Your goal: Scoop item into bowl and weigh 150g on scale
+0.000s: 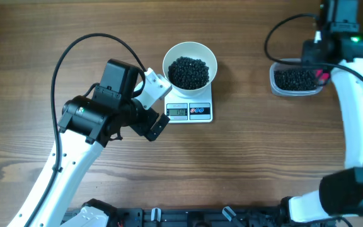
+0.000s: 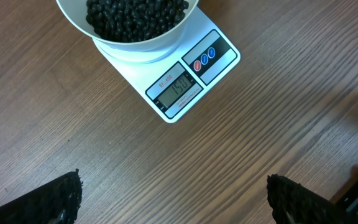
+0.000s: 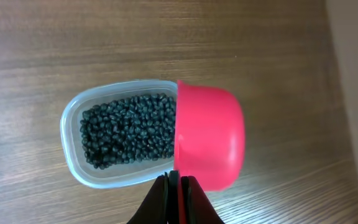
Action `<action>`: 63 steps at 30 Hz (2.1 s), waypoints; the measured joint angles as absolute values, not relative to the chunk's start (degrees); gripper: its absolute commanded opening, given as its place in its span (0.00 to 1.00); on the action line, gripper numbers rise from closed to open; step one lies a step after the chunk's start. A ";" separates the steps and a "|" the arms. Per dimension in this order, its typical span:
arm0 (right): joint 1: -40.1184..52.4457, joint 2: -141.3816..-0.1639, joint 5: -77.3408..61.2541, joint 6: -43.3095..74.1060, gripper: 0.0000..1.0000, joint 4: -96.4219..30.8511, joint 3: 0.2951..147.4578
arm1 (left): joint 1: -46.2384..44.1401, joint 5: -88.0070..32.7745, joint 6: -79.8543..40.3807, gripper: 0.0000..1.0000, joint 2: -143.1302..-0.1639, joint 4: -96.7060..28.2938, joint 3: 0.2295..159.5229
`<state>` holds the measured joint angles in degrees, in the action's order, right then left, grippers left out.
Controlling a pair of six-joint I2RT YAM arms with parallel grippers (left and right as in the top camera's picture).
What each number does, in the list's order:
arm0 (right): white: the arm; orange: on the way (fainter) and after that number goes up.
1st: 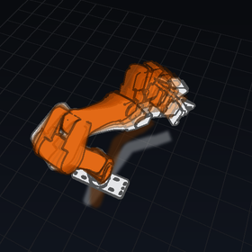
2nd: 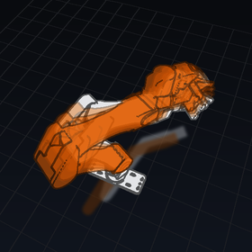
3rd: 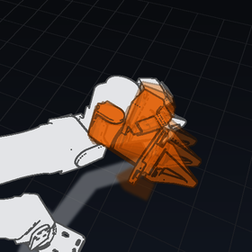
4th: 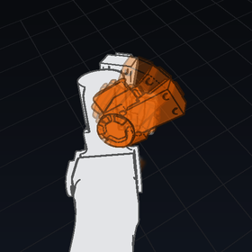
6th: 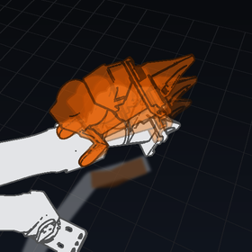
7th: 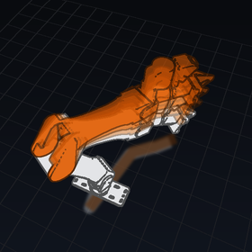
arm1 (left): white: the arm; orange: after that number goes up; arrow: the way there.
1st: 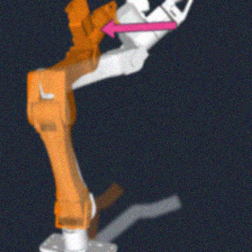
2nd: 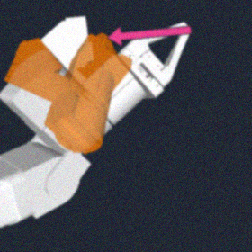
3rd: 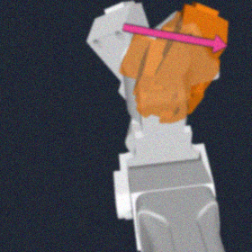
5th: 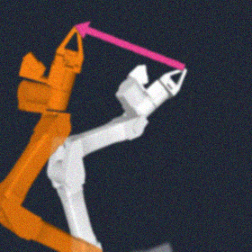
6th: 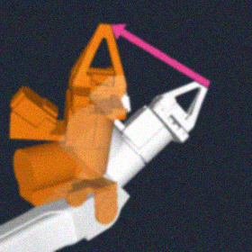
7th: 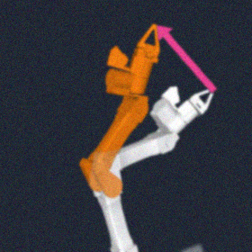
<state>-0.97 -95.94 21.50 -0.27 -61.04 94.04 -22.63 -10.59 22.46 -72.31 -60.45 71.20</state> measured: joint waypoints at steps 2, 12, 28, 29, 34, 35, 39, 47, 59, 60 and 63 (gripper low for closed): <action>0.56 -96.92 22.96 -1.61 0.04 -60.95 93.86 | -22.63 -10.59 22.46 1.00 -72.31 -60.45 71.20; 2.22 -96.92 18.22 -3.05 0.04 -59.68 93.86 | -22.63 -10.59 22.46 1.00 -72.31 -60.47 71.20; 0.60 -81.43 -25.17 7.73 0.04 -51.27 79.81 | -22.63 -10.59 22.46 1.00 -72.31 -60.45 71.20; 0.54 -81.43 -24.97 8.43 0.04 -50.61 78.74 | -22.63 -10.59 22.46 1.00 -72.31 -60.45 71.20; -6.20 -81.30 -22.22 16.91 0.04 -47.24 75.40 | -22.63 -10.59 22.46 1.00 -72.31 -60.45 71.20; -9.17 -81.10 -22.24 17.67 0.04 -47.31 75.40 | -22.63 -10.59 22.46 1.00 -72.31 -60.45 71.20; -20.03 -79.96 -26.00 22.72 0.04 -36.16 68.66 | -22.63 -10.59 22.46 1.00 -72.31 -60.45 71.20; -22.28 -79.90 -25.36 36.73 0.04 -23.11 55.48 | -22.63 -10.59 22.46 1.00 -72.31 -60.45 71.20; -22.28 -79.90 -17.74 45.21 0.81 -31.00 54.33 | -22.63 -10.59 22.46 1.00 -72.31 -60.47 71.20; -22.28 -79.90 -17.74 44.97 0.87 -31.46 54.33 | -22.63 -10.59 22.46 1.00 -72.31 -60.47 71.20; -22.28 -79.18 -17.74 43.33 1.00 -33.36 54.33 | -22.63 -10.59 22.46 1.00 -72.31 -60.47 71.20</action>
<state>-22.28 -79.18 -17.74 43.33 -33.36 54.33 -22.63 -10.59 22.46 -72.31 -60.47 71.20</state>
